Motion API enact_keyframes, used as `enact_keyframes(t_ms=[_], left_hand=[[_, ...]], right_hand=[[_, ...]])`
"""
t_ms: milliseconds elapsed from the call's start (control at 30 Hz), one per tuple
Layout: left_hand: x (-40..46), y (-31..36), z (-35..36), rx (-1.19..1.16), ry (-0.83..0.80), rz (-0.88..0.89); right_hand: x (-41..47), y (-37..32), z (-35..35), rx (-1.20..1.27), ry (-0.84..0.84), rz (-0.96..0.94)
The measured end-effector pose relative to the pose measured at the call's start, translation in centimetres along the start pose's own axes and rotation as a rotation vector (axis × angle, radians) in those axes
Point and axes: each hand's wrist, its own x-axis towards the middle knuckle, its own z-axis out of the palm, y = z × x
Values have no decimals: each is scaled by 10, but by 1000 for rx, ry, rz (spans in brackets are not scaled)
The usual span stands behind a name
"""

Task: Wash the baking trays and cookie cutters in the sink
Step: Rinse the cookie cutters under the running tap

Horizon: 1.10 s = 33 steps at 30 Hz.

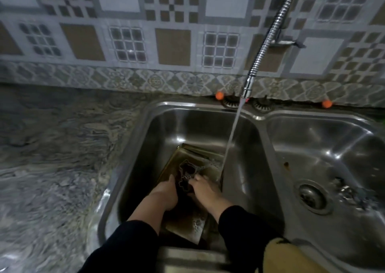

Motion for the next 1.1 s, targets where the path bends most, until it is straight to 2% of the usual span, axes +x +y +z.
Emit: enact_keyframes(t_ms=[133,233,300,400,500,600,800,867,933,1000,1033,1100], left_hand=[[2,7,-2,-79,30,23],[1,27,-4,-199,181,53],[-2,48,-5,-473,199,98],[-8,81,-1,-1070,-28,99],[-6,101,5,-1236,-44,102],[-4,114,6,-1393,-22,86],[-12,115,0,-1454,-122,180],[-15,112,-3,-1429,-138,186],[-15,109,-4,-1407,-119,197],[-15,105,-1,-1354,-32,212],[-16,103,-1,-1312,37,213],[-15,98,1,-1278,149,195]], right_hand=[[-2,13,-10,270,53,131],[-4,21,-36,571,63,343],[-10,25,-54,710,60,440],[-26,31,-72,838,109,463],[-42,36,-83,901,185,415],[-54,40,-87,839,221,374],[-61,47,-88,789,285,302],[-62,48,-86,658,311,265],[-63,48,-83,422,330,212],[-64,46,-81,229,304,139],[-64,43,-82,233,297,125],[-62,36,-87,437,310,173]])
